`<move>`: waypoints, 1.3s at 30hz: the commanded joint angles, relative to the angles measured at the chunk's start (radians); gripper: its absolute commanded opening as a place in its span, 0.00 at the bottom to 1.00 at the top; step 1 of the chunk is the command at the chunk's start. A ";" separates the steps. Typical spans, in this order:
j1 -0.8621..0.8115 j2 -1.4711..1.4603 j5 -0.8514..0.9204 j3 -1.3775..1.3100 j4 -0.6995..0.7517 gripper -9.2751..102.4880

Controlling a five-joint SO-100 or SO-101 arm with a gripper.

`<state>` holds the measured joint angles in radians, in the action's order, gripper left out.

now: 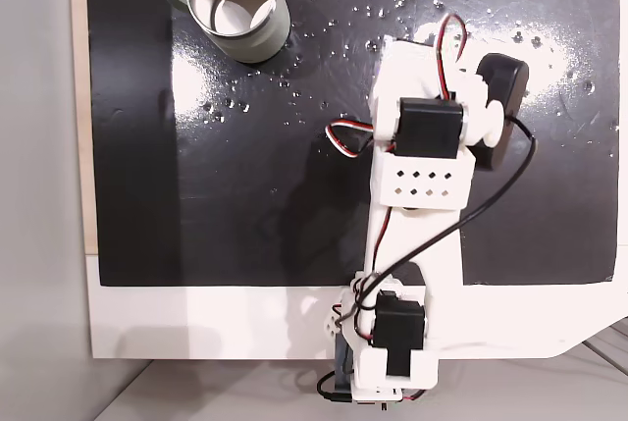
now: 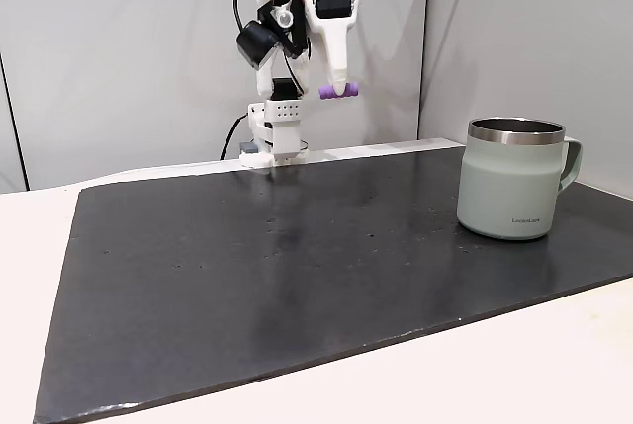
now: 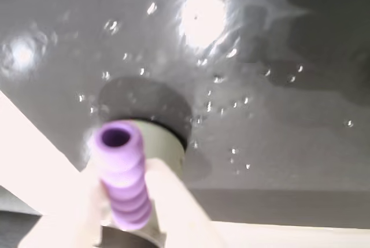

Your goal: Grasp a pengrip and put it in the cup.

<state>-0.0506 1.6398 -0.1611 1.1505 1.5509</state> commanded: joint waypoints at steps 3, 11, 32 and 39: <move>0.060 -0.098 0.002 -0.259 0.025 0.08; 0.190 -0.270 0.071 -0.511 -0.037 0.08; 0.445 -0.630 0.172 -0.884 -0.137 0.08; 0.428 -0.644 0.166 -0.885 -0.135 0.10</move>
<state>0.3881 0.9771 0.0031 0.3267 1.4373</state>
